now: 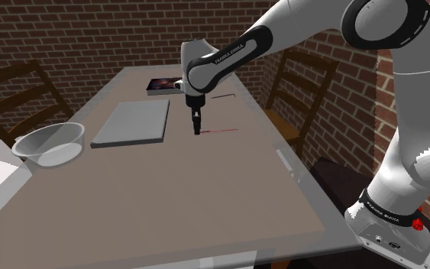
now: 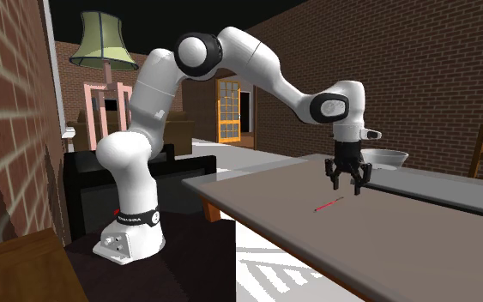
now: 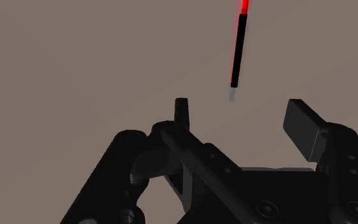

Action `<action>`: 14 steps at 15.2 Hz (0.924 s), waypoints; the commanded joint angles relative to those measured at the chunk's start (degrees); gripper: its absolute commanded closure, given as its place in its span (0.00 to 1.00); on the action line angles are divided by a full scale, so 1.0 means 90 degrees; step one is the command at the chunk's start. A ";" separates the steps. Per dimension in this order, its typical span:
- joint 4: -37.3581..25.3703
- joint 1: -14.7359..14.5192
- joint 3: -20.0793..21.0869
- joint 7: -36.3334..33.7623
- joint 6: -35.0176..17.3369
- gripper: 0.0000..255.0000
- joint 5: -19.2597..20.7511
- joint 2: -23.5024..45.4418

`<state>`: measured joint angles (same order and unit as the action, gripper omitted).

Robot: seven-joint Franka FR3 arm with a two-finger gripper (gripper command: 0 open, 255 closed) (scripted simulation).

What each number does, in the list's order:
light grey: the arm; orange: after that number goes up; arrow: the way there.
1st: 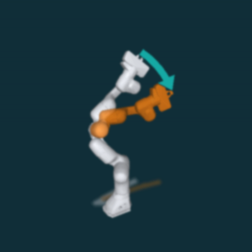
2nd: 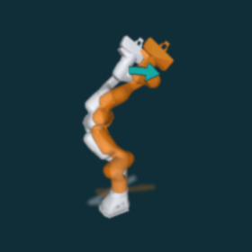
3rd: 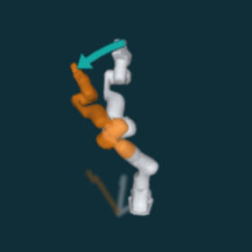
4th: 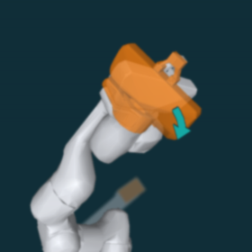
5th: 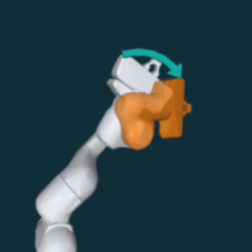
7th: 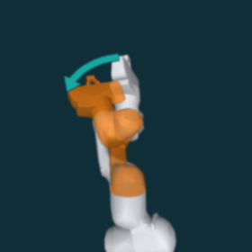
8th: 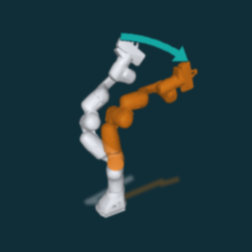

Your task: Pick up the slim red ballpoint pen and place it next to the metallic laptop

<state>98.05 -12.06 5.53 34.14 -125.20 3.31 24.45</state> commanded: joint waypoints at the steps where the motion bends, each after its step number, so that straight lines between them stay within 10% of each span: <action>1: 0.0000 0.0000 0.0000 0.0000 0.0000 0.00 0.0000 0.0000; 14: -0.0301 0.0011 0.0023 0.0031 0.0657 0.00 -0.0049 -0.0358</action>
<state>95.37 -11.96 5.74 34.42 -119.31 2.87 21.22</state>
